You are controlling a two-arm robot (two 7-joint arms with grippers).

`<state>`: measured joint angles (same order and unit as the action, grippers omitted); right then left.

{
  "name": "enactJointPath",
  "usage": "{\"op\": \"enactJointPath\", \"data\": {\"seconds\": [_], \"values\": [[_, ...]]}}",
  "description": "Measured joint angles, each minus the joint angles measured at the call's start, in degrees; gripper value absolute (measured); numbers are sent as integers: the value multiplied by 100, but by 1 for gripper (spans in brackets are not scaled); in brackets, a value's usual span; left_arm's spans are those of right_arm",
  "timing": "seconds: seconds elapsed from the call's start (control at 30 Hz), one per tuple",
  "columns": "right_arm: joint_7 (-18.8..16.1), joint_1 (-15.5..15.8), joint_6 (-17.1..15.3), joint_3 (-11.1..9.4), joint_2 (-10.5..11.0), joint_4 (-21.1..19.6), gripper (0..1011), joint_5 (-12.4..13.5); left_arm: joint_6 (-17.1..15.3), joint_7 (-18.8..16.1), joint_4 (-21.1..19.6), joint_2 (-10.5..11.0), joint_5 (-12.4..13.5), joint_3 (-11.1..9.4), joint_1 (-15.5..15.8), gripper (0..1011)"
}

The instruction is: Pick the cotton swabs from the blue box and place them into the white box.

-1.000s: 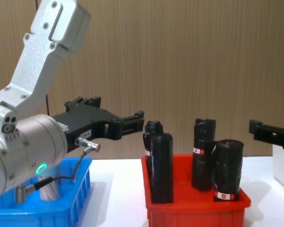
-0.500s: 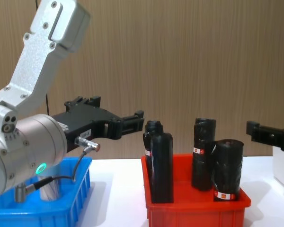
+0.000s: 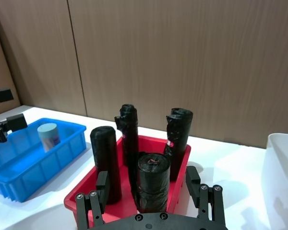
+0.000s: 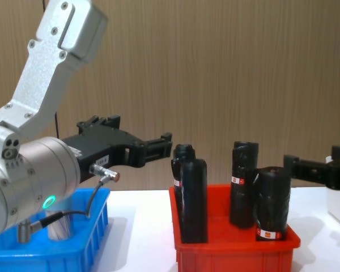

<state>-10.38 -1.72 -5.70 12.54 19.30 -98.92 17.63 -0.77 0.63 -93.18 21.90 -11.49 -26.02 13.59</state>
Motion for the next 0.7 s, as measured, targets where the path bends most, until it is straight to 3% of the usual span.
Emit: {"op": "enactJointPath", "data": {"seconds": [0.7], "values": [[-644, -754, -367, 22, -217, 1013, 1002, -139, -2, 0, 0, 0, 0, -1, 0, 1000]]}}
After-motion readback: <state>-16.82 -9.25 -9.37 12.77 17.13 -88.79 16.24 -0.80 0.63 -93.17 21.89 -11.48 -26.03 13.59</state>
